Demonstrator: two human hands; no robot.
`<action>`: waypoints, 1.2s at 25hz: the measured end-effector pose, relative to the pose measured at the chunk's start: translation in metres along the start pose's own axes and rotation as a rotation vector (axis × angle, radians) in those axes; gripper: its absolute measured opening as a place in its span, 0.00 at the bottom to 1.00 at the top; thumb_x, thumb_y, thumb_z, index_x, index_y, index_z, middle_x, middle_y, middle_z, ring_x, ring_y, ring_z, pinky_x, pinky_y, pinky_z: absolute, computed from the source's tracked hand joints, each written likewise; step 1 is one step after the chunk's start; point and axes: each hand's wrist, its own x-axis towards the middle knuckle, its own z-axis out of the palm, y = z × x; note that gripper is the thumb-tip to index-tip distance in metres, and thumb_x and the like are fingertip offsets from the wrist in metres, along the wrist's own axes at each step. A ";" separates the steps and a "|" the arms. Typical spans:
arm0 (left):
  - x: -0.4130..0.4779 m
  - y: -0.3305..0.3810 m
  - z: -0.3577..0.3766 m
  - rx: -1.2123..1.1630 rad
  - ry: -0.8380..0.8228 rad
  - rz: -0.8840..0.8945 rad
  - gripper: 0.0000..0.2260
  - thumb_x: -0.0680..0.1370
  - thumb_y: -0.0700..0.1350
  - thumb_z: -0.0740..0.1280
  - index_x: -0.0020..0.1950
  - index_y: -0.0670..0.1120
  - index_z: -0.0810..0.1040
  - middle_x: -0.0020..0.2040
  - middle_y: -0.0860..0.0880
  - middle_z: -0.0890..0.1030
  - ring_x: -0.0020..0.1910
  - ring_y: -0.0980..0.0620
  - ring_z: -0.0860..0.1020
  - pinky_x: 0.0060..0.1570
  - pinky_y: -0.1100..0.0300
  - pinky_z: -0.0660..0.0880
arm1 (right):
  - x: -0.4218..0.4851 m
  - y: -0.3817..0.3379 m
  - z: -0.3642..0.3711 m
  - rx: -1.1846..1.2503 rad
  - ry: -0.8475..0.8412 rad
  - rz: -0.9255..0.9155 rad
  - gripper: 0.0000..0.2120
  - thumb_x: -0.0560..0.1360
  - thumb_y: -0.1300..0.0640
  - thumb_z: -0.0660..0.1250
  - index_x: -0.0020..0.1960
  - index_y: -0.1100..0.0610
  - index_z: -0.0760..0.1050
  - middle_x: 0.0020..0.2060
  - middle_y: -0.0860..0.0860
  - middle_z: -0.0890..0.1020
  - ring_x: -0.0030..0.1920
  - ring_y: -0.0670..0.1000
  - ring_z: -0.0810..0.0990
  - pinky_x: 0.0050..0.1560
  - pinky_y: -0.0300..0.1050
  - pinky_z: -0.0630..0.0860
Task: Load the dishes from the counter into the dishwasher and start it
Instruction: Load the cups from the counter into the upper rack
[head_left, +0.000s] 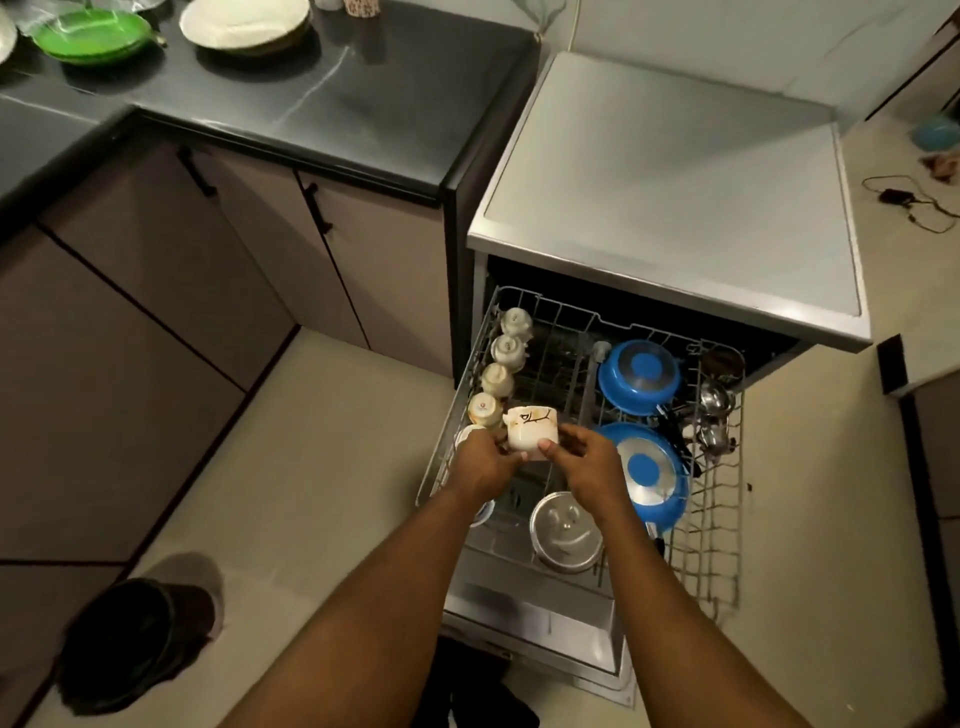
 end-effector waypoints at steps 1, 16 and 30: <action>0.012 0.002 0.003 -0.001 0.005 0.003 0.17 0.72 0.42 0.76 0.61 0.43 0.82 0.52 0.45 0.85 0.53 0.46 0.83 0.57 0.52 0.78 | 0.008 0.000 -0.003 0.002 0.005 0.004 0.19 0.73 0.60 0.73 0.62 0.62 0.77 0.53 0.55 0.83 0.50 0.49 0.81 0.45 0.33 0.74; 0.274 0.013 0.066 0.137 -0.040 0.106 0.26 0.76 0.54 0.71 0.67 0.39 0.74 0.60 0.47 0.79 0.60 0.49 0.77 0.55 0.63 0.69 | 0.246 0.067 -0.001 -0.111 0.070 0.057 0.10 0.76 0.56 0.70 0.54 0.60 0.79 0.48 0.57 0.83 0.49 0.55 0.81 0.48 0.48 0.75; 0.371 0.025 0.078 0.237 0.071 0.077 0.14 0.75 0.48 0.74 0.52 0.39 0.80 0.50 0.39 0.84 0.51 0.42 0.82 0.49 0.51 0.80 | 0.346 0.082 0.004 -0.305 0.167 0.233 0.21 0.78 0.46 0.64 0.52 0.65 0.79 0.47 0.60 0.83 0.46 0.59 0.82 0.42 0.47 0.76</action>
